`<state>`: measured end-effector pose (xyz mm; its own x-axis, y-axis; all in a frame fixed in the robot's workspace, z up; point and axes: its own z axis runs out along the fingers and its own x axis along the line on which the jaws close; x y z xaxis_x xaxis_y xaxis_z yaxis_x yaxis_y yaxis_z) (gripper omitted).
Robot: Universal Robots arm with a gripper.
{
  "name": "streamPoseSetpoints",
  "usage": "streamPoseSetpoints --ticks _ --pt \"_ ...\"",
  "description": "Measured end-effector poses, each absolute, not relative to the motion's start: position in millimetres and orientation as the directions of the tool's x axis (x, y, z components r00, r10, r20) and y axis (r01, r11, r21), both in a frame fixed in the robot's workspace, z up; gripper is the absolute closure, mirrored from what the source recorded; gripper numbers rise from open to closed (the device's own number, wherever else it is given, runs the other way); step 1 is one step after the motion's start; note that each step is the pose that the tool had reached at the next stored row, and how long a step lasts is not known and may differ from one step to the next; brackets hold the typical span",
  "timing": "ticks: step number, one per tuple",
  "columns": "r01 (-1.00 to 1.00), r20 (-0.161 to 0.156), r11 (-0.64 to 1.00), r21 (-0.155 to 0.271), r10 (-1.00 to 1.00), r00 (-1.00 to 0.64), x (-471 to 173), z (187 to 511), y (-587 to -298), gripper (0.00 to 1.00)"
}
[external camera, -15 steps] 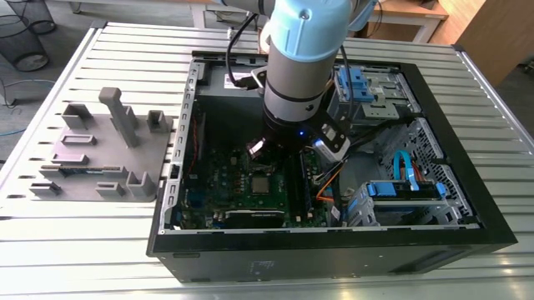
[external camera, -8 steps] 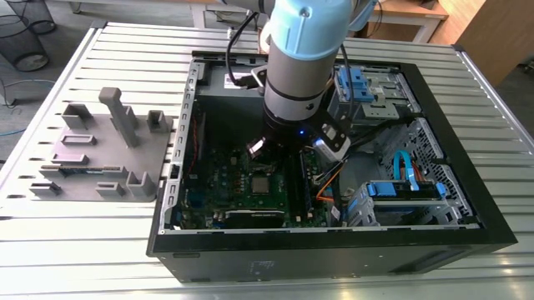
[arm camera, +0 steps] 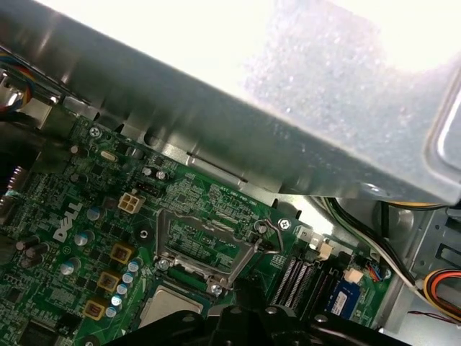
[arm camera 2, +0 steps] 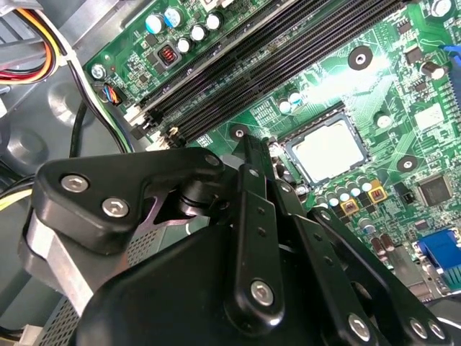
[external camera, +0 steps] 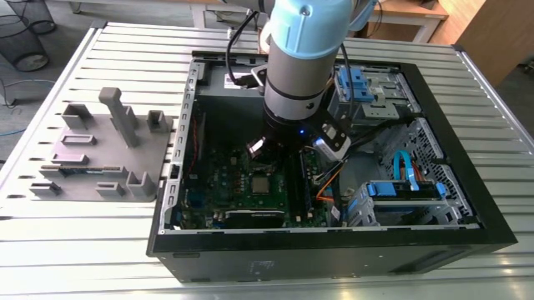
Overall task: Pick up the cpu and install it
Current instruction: 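Close the cpu cover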
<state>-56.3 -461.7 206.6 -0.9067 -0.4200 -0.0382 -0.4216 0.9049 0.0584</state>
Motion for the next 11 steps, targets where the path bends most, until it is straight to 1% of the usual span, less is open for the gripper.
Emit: streamPoseSetpoints --ticks 11 --pt "-0.425 -0.038 0.903 0.059 -0.423 -0.905 -56.4 206.2 -461.8 0.89"
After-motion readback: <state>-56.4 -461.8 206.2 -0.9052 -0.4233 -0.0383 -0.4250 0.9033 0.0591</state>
